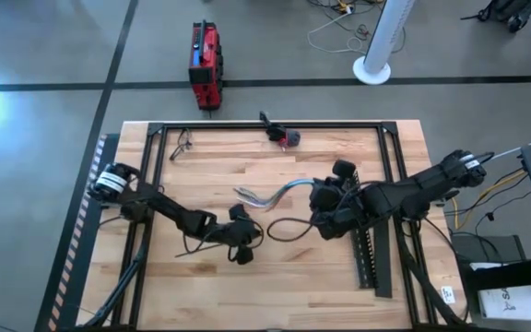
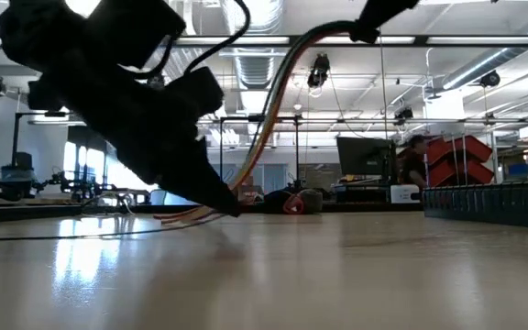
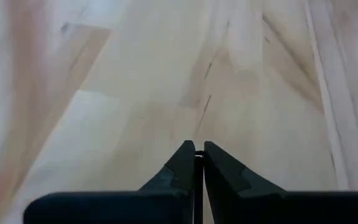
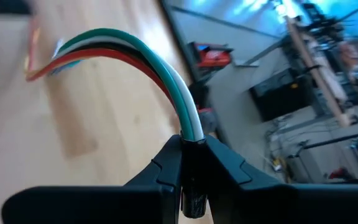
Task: Ziptie cables
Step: Close the cables together using a zip tie
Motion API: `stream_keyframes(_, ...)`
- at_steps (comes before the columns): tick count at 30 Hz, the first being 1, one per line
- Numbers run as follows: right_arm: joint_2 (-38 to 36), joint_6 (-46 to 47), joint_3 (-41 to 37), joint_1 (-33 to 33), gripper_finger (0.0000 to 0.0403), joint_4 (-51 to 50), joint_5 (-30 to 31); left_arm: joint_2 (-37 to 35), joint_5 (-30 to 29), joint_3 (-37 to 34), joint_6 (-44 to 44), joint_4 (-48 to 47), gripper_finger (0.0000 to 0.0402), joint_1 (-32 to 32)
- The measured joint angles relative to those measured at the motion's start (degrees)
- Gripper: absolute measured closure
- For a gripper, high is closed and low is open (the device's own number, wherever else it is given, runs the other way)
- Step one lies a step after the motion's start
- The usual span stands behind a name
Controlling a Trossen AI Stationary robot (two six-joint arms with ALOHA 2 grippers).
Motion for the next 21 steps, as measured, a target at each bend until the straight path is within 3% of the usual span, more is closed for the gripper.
stream_keyframes(7,-0.02,-1.17,2.43,-1.64,0.0371,0.03,1.29,7.49,-0.02,11.26,6.40,-0.45,0.0393,0.11)
stream_keyframes(13,-0.02,-1.95,2.45,-1.63,0.0371,-0.69,1.01,10.75,0.02,20.07,7.98,-10.64,0.0388,0.40)
stream_keyframes(21,-0.04,-1.93,2.45,-1.63,0.0371,-1.79,-0.38,9.98,0.02,23.93,9.19,-15.77,0.0327,0.67)
